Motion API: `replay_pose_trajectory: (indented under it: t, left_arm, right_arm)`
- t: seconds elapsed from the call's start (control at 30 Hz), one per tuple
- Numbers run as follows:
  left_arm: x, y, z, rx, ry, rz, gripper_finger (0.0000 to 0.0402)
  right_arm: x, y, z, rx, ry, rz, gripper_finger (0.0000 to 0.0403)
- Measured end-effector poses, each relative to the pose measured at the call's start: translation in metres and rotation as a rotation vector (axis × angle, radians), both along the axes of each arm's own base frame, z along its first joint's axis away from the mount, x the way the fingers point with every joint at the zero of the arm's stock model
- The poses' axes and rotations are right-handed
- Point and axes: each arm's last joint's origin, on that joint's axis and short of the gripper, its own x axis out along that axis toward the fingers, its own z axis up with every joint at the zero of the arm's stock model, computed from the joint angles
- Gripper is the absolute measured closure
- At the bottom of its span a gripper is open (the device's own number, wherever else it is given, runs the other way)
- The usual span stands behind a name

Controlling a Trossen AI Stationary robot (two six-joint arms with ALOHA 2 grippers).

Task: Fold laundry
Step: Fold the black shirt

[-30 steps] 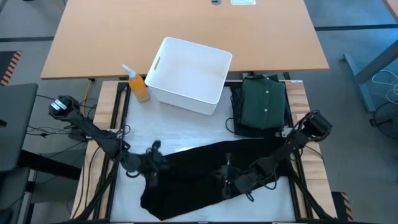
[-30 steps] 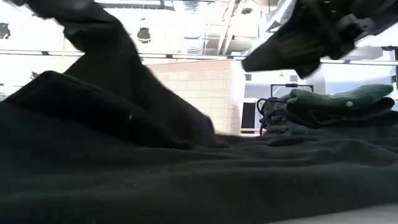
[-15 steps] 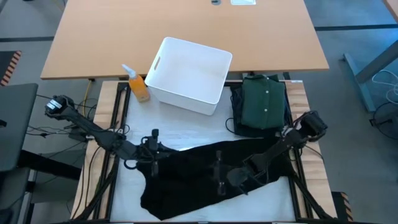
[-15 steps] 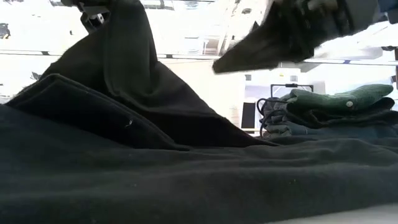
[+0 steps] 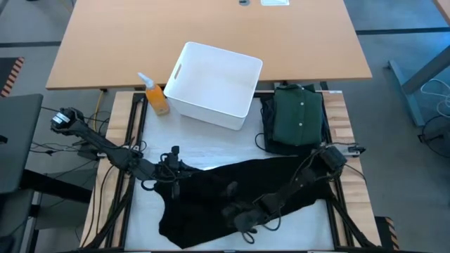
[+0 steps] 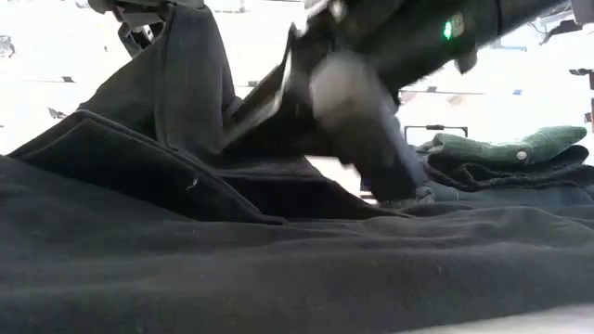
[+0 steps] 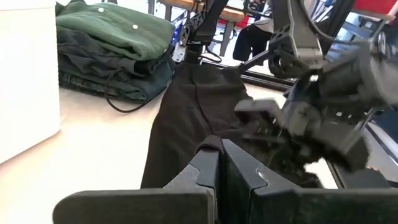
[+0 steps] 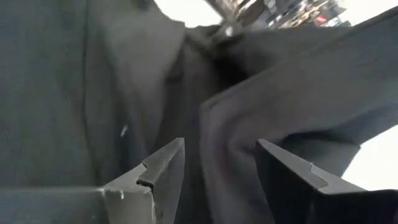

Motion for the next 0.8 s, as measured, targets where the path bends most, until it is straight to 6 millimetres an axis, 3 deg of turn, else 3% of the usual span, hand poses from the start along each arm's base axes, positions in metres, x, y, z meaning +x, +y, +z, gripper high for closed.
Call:
replay_pose_trajectory:
  t: [0.33, 0.53, 0.67, 0.8]
  left_arm:
    - [0.003, 0.005, 0.001, -0.039, -0.009, 0.024, 0.0401]
    - [0.004, 0.007, 0.000, -0.066, 0.000, 0.000, 0.0401]
    - [0.004, 0.007, -0.001, -0.065, 0.005, 0.000, 0.0401]
    - [0.004, 0.007, -0.001, -0.065, 0.005, 0.000, 0.0401]
  right_arm:
    - [0.021, 0.009, -0.024, -0.175, 0.021, -0.127, 0.0179]
    - [0.026, 0.010, -0.029, -0.225, 0.008, -0.189, 0.0185]
    - [0.028, 0.005, -0.029, -0.233, -0.002, -0.231, 0.0220]
    - [0.028, 0.004, -0.029, -0.231, -0.001, -0.235, 0.0288]
